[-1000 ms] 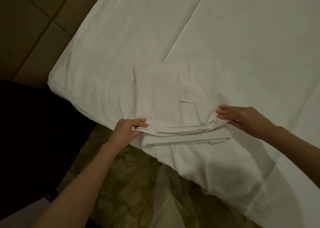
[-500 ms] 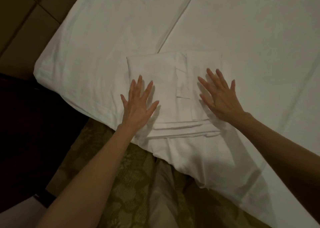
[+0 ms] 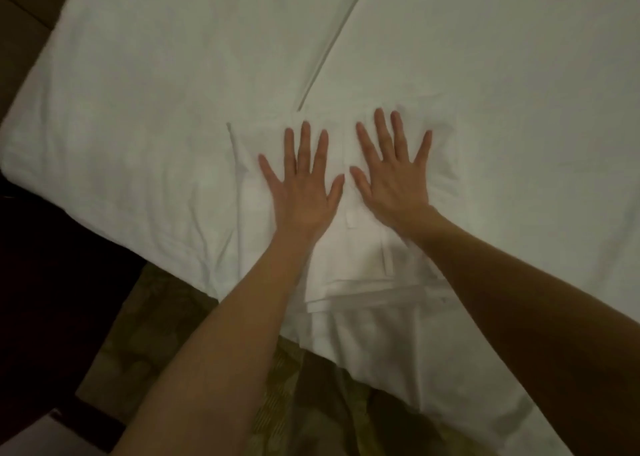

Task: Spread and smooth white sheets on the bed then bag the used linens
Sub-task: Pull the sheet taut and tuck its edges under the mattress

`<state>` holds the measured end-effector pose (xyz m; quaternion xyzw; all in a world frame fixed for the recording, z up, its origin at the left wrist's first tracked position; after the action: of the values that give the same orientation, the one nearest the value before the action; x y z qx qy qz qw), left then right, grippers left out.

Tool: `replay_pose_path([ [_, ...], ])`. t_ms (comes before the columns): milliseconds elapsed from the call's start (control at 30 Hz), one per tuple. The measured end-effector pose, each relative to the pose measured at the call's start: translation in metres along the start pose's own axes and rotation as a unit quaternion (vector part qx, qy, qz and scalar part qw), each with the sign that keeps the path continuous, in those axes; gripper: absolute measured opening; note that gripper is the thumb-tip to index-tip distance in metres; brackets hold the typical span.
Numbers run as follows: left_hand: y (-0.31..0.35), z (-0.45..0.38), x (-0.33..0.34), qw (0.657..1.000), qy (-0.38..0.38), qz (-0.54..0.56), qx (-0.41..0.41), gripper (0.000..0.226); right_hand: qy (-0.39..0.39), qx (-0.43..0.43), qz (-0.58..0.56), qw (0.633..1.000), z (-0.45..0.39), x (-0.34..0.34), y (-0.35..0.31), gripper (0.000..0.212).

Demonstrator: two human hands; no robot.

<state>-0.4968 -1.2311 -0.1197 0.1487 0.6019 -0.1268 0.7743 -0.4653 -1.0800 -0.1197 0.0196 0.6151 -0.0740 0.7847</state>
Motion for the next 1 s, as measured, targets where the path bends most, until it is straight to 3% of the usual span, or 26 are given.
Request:
replay_pose_path([
  [167,0.004,0.014,-0.014,0.998,-0.052,0.043,0.006,0.068,-0.046,-0.001,-0.01,0.999,0.002,-0.013,-0.005,0.068],
  [367,-0.03,-0.021,-0.025,0.999,0.009,0.035,-0.034,0.062,-0.027,0.012,-0.003,1.0,-0.022,-0.023,0.026,0.063],
  [600,-0.032,-0.024,-0.021,0.999,-0.043,-0.003,-0.018,0.063,-0.063,0.005,0.003,0.998,-0.025,-0.01,0.032,0.067],
  [767,-0.073,-0.004,-0.029,0.989,-0.034,0.073,-0.125,0.065,-0.027,0.077,-0.071,0.994,-0.014,-0.023,0.041,0.065],
  [1000,-0.073,0.0,-0.008,0.984,-0.052,0.094,-0.143,0.066,-0.038,0.096,-0.041,0.994,-0.007,-0.002,0.041,0.065],
])
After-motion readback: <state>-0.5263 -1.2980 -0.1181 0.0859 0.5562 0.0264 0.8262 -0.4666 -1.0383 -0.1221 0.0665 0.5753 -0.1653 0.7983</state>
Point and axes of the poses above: each hand's wrist, its own z-axis away from the middle knuckle, its own x-axis out of the palm, y = z × x, the point moved 3 cm from there along -z, towards the middle knuckle, and after that the axes turned 3 degrees about -y, right-handed, at the moved point
